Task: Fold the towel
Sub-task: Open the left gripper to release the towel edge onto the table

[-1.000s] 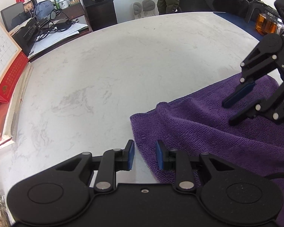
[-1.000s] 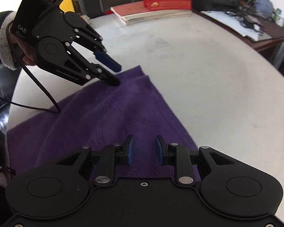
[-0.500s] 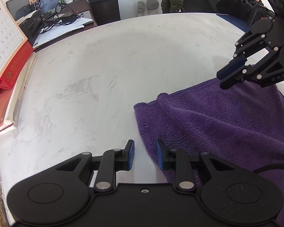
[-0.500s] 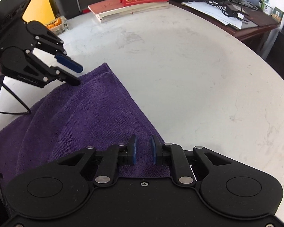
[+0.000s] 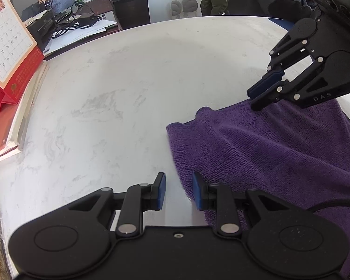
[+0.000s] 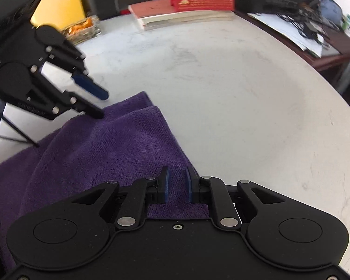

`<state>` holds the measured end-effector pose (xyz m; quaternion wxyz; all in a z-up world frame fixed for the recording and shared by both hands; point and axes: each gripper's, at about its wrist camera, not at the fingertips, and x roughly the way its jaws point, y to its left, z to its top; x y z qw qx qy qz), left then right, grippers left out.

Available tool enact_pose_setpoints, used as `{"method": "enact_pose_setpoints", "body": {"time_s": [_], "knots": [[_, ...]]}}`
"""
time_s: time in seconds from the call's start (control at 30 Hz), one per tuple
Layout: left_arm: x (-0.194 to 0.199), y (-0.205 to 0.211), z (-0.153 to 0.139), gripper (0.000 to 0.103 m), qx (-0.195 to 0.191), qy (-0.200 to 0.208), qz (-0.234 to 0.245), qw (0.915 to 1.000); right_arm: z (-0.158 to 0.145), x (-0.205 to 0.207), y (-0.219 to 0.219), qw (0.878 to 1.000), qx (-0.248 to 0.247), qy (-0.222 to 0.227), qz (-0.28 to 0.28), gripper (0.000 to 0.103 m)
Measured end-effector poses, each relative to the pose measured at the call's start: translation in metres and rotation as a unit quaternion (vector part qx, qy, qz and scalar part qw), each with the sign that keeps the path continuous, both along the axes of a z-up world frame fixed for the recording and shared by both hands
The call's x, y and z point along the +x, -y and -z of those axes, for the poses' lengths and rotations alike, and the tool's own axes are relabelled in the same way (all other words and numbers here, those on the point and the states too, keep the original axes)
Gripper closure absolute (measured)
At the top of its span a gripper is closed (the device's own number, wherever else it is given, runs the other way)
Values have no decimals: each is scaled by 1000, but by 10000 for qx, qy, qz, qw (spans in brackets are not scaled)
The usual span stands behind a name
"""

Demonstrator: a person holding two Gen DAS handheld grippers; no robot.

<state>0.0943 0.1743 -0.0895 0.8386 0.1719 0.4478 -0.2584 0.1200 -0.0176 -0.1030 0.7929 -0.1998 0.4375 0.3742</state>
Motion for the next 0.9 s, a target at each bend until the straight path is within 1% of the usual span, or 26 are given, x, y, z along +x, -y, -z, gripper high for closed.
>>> {"method": "enact_pose_setpoints", "body": {"time_s": [0.1, 0.17, 0.23, 0.33, 0.43, 0.53, 0.7, 0.8, 0.9], "knots": [[0, 0, 0, 78, 15, -6, -3, 10000, -6, -4, -9, 9995, 221, -26, -212, 89], [0, 0, 0, 77, 42, 1, -11, 10000, -5, -8, -16, 9991, 219, -3, -366, 89], [0, 0, 0, 77, 69, 3, -11, 10000, 2, -8, -20, 9986, 143, -52, -514, 87], [0, 1, -1, 76, 130, 1, -24, 9999, 5, -8, -16, 9988, 132, -11, -471, 87], [-2, 3, -2, 76, 231, 42, -22, 9997, 1, -8, -8, 9998, 13, 63, -173, 87], [-8, 3, -5, 77, 302, 117, -32, 9995, -10, -12, 5, 9998, 136, 92, 126, 84], [-25, -3, -19, 77, 195, 281, -145, 9993, -33, -38, 40, 9956, 377, 148, 848, 84], [-43, -6, -31, 77, 51, 367, -183, 9991, -40, -66, 58, 9911, 436, 98, 1253, 77], [-64, -1, -38, 77, -326, 322, -80, 9989, -43, -97, 68, 9885, 435, 1, 1446, 77]]}}
